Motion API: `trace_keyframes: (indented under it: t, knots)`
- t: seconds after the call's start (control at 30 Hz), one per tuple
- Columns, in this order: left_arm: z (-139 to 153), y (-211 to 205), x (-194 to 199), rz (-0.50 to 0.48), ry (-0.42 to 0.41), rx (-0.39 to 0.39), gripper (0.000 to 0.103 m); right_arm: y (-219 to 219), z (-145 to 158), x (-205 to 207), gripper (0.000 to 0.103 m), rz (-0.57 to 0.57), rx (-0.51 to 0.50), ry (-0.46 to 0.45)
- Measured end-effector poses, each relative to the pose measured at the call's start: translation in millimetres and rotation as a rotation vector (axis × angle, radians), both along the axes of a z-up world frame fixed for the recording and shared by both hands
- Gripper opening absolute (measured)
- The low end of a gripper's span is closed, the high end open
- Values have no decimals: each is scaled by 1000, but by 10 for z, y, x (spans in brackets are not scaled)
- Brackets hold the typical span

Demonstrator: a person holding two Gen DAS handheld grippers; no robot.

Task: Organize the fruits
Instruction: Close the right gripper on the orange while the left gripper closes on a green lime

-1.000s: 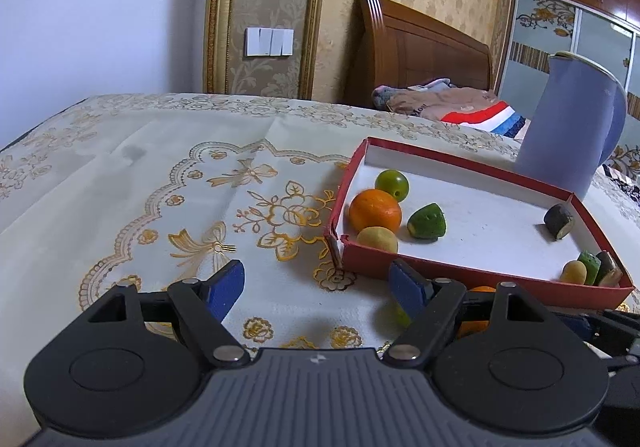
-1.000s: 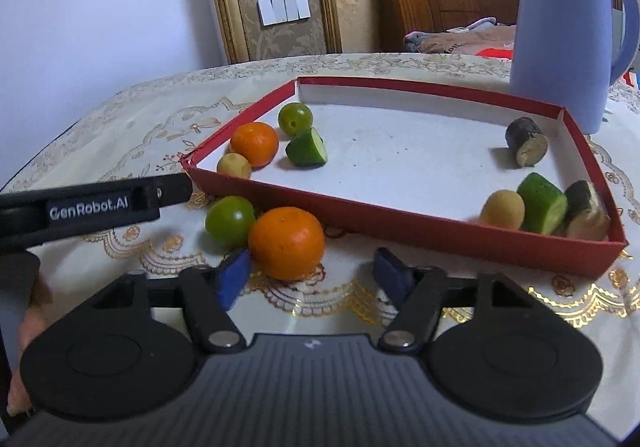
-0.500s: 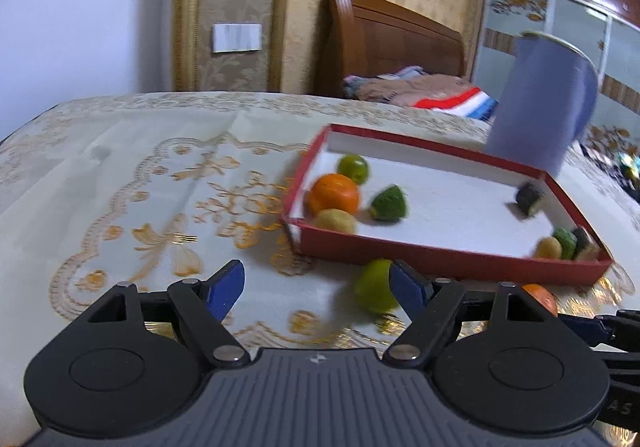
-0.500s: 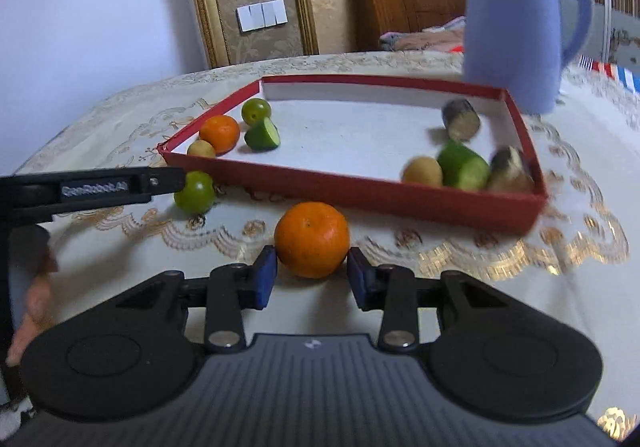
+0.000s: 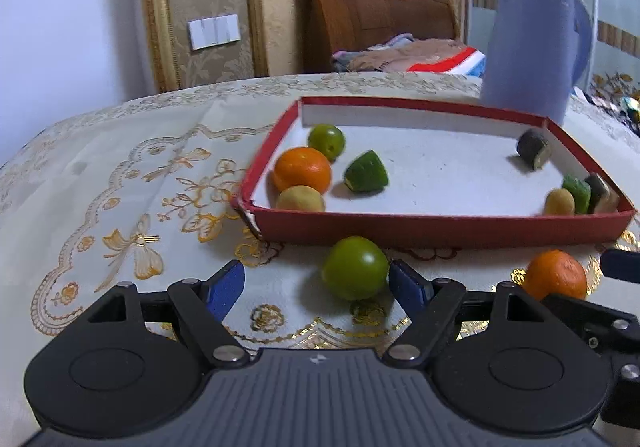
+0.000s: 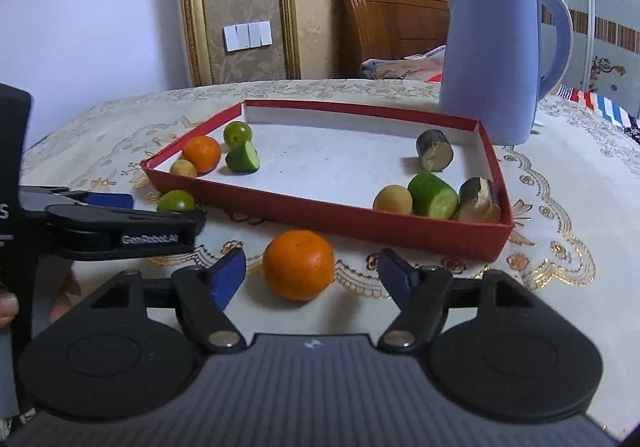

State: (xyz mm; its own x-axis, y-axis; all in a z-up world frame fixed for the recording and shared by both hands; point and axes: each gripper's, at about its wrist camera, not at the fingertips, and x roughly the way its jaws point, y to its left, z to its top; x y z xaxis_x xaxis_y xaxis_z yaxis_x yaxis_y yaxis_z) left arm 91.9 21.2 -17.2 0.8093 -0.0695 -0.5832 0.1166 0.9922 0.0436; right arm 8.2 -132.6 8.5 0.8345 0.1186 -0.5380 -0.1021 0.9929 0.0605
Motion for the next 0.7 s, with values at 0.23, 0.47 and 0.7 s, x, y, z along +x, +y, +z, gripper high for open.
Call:
trace_keyframes:
  t: [0.23, 0.47, 0.7]
  knots:
    - [-7, -25, -21, -21, 2, 5, 59, 23, -40, 137, 72, -17, 13, 30]
    - [-4, -56, -66, -30, -7, 17, 32, 20, -85, 191, 70, -22, 20, 57]
    - [0, -40, -76, -29, -8, 11, 32, 53, -102, 229, 55, -24, 9, 71]
